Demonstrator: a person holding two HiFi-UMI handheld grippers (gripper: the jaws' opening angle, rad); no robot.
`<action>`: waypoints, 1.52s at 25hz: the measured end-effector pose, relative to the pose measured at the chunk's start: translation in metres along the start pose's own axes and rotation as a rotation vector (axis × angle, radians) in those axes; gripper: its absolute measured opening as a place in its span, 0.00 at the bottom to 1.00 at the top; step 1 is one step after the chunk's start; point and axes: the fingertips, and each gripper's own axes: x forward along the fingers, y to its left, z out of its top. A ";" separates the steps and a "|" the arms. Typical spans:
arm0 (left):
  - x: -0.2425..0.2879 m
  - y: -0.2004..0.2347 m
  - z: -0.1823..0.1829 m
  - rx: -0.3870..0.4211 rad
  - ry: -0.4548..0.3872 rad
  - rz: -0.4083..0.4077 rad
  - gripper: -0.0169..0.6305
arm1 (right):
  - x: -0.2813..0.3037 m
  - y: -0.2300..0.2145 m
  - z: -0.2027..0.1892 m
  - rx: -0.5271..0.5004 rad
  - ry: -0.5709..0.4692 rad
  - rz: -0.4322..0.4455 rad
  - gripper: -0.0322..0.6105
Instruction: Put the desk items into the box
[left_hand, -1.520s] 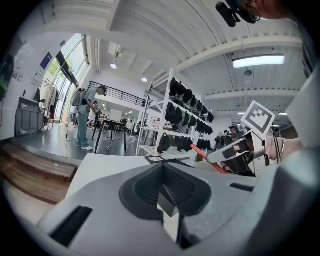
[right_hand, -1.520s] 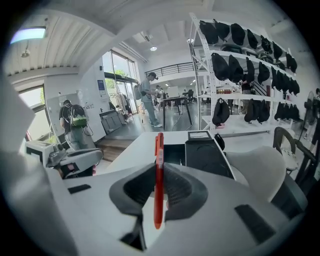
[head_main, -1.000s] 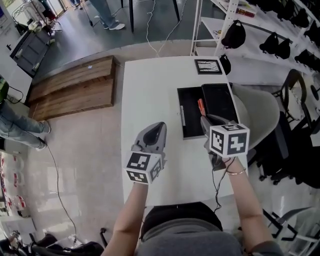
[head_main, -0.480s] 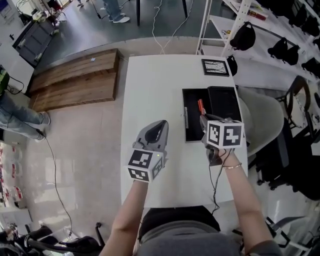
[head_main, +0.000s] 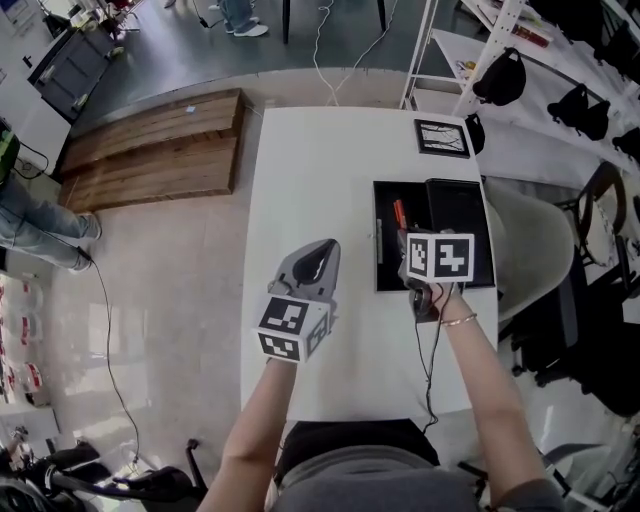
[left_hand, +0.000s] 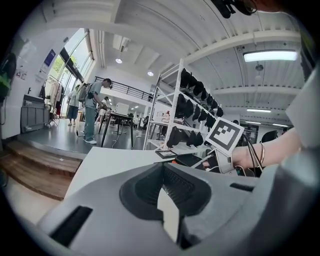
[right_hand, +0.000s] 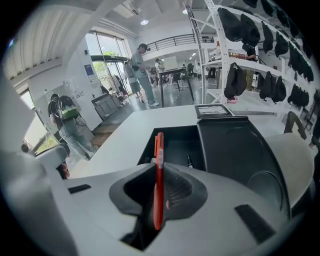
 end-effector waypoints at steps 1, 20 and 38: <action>0.001 0.001 -0.001 -0.002 0.003 0.001 0.04 | 0.003 0.000 0.000 -0.008 0.007 -0.002 0.13; 0.010 0.015 -0.005 -0.035 0.005 0.010 0.04 | 0.046 -0.011 -0.004 -0.107 0.127 -0.175 0.13; 0.017 0.020 -0.009 -0.040 0.016 0.024 0.04 | 0.064 -0.019 -0.017 -0.124 0.181 -0.194 0.13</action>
